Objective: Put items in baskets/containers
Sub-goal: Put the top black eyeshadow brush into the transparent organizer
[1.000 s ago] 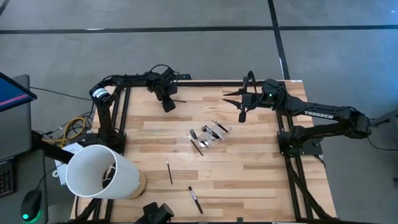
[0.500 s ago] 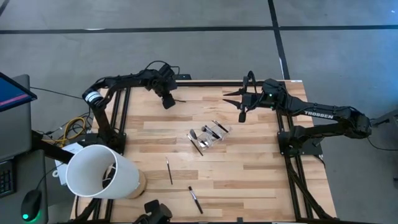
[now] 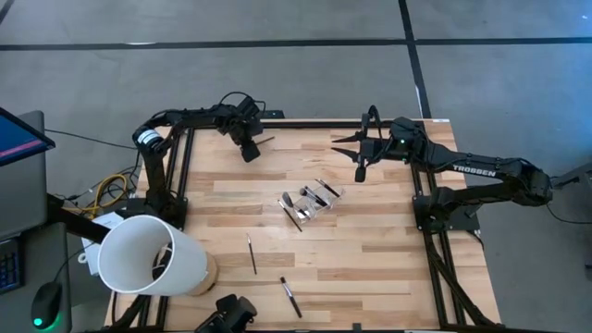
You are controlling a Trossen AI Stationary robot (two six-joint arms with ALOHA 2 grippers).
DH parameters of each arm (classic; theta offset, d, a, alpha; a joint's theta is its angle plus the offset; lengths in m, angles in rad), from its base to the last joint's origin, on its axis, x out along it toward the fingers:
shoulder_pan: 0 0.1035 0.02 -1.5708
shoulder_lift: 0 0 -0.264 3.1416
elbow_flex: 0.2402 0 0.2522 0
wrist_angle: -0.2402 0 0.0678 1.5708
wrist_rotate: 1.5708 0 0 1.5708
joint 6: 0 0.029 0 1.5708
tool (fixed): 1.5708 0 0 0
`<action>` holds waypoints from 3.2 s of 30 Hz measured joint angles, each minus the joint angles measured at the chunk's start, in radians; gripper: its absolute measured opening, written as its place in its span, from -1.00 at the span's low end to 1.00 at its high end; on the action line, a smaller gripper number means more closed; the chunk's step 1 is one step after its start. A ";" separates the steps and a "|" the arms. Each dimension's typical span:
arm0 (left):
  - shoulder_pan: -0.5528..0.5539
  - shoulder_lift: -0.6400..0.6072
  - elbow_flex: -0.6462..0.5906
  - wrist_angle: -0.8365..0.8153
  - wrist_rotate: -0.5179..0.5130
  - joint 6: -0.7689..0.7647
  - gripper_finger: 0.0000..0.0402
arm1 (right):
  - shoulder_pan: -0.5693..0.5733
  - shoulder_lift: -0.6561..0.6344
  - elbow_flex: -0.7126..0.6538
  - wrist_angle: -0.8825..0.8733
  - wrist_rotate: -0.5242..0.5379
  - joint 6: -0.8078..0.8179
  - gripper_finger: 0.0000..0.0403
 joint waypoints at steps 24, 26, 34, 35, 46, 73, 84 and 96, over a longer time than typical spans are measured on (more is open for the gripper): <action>-0.026 0.007 -0.050 0.028 -0.044 -0.031 -0.93 | -0.002 0.000 0.000 -0.007 0.001 0.001 -0.65; -0.037 0.006 -0.050 0.028 -0.050 -0.031 -0.95 | -0.002 0.000 0.000 -0.006 0.001 0.001 -0.65; -0.093 -0.085 -0.066 -0.014 -0.056 -0.031 -0.95 | -0.002 0.000 0.000 -0.007 0.001 0.002 -0.65; -0.102 -0.107 -0.064 -0.003 -0.054 -0.031 -0.95 | -0.002 0.000 0.000 -0.007 0.001 0.002 -0.65; -0.192 -0.308 -0.058 -0.043 -0.027 -0.079 -0.95 | -0.001 0.035 0.000 0.016 0.001 0.018 -0.65; -0.202 -0.449 -0.056 0.044 0.562 -0.658 -0.95 | 0.303 0.624 0.438 -0.063 0.554 -0.544 -0.23; -0.203 -0.462 -0.054 0.096 0.597 -0.728 -0.95 | 0.317 0.665 0.451 -0.034 0.583 -0.574 -0.35; -0.235 -0.462 -0.054 0.121 0.620 -0.746 -0.95 | 0.282 0.692 0.449 0.003 0.559 -0.602 -0.38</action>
